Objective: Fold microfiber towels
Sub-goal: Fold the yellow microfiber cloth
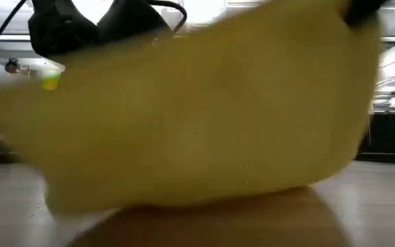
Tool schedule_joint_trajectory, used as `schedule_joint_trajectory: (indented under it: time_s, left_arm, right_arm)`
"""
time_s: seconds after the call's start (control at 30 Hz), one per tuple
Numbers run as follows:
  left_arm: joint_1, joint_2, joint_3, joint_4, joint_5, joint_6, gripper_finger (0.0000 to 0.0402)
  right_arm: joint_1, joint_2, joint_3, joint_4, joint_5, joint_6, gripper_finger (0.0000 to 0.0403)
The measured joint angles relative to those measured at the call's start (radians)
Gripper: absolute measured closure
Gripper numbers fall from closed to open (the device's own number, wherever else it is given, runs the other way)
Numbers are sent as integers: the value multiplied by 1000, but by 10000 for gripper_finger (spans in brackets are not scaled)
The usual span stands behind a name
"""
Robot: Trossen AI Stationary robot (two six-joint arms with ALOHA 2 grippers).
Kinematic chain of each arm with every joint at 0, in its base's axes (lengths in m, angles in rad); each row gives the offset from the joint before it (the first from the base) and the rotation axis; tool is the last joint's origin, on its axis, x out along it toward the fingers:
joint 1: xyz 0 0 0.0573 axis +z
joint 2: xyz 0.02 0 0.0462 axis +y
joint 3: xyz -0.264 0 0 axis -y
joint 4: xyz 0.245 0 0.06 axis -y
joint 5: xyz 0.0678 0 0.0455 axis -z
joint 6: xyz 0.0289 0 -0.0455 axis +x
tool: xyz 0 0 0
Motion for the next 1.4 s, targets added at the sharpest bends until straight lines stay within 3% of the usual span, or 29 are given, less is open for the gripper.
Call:
schedule_joint_trajectory:
  time_s: [0.23, 0.53, 0.77, 0.97, 1.4]
  left_arm:
    - [-19, 0, -2, -9, 36, 1, 401]
    - [-36, 0, -6, 21, 82, 4, 401]
    - [-32, -134, -18, 36, -71, 22, 401]
    - [-9, -148, -61, -23, -152, 23, 401]
    - [-7, -137, -126, -22, -132, -5, 402]
  right_arm:
    - [-62, -109, -53, -6, 27, 80, 394]
    - [-133, -239, -228, 11, 26, 89, 394]
    - [-152, -297, -290, 65, -8, 82, 394]
    - [-179, -308, -307, 60, -6, 59, 394]
    - [-297, -326, -382, 54, -4, 3, 394]
